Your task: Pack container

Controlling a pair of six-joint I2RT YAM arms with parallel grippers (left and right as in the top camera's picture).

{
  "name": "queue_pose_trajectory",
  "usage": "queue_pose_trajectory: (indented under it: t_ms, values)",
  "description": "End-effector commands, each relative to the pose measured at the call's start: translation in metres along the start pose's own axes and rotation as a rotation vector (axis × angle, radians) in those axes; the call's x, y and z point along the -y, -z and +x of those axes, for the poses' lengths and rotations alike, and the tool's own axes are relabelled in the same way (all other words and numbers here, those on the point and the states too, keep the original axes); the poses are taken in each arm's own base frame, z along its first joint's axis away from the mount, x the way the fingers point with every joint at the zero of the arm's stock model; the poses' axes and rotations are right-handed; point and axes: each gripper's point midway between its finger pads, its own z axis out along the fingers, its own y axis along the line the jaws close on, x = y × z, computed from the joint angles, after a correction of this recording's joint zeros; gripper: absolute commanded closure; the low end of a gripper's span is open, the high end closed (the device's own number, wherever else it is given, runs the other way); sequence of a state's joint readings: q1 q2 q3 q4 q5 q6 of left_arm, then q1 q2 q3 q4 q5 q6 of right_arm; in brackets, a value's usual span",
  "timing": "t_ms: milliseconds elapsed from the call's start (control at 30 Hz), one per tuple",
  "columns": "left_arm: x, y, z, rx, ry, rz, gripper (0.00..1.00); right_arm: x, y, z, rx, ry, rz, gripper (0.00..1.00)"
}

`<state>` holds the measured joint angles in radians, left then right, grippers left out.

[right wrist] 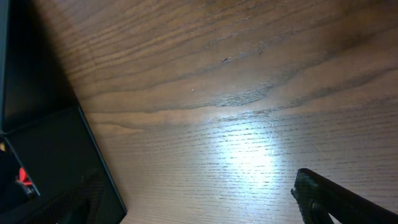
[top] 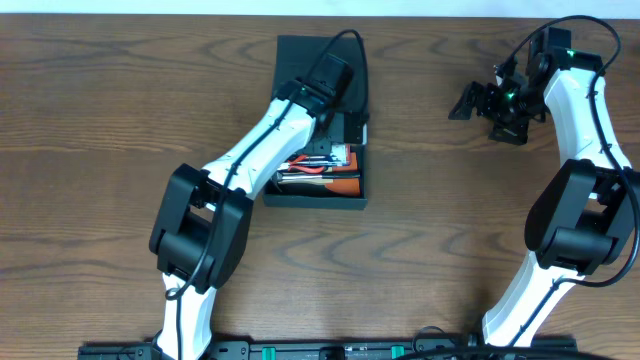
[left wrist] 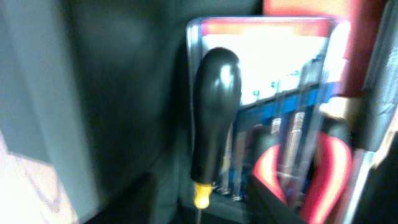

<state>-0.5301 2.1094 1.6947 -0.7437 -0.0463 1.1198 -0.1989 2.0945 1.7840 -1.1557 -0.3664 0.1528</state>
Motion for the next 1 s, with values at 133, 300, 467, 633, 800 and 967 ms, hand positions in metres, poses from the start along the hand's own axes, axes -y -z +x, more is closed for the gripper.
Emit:
queue_pose_trajectory:
  t_ms: [133, 300, 467, 633, 800, 967]
  values:
    - [-0.03, 0.047, 0.002, 0.047, 0.33, -0.116, 0.02, -0.003, -0.006, 0.001, -0.012, -0.001, -0.003, 0.01]
    - [-0.052, 0.119, 0.011, 0.154, 0.561, -0.226, 0.02, -0.005, -0.006, -0.006, 0.016, 0.01, -0.01, 0.01]
    - [-0.067, 0.196, 0.043, 0.245, 0.71, -0.347, 0.02, -0.014, -0.005, -0.006, 0.017, 0.067, -0.059, 0.22]
    - [-0.056, 0.245, 0.097, 0.229, 0.834, -0.397, 0.02, -0.017, -0.004, -0.007, 0.021, 0.094, -0.074, 0.17]
    - [-0.032, 0.237, 0.149, 0.189, 0.965, -0.253, 0.34, -0.062, -0.003, -0.008, 0.045, 0.245, -0.269, 0.57]
    - [-0.043, 0.208, 0.153, 0.424, 1.081, -0.01, 0.94, -0.113, -0.005, -0.03, 0.147, 0.247, -0.372, 0.99]
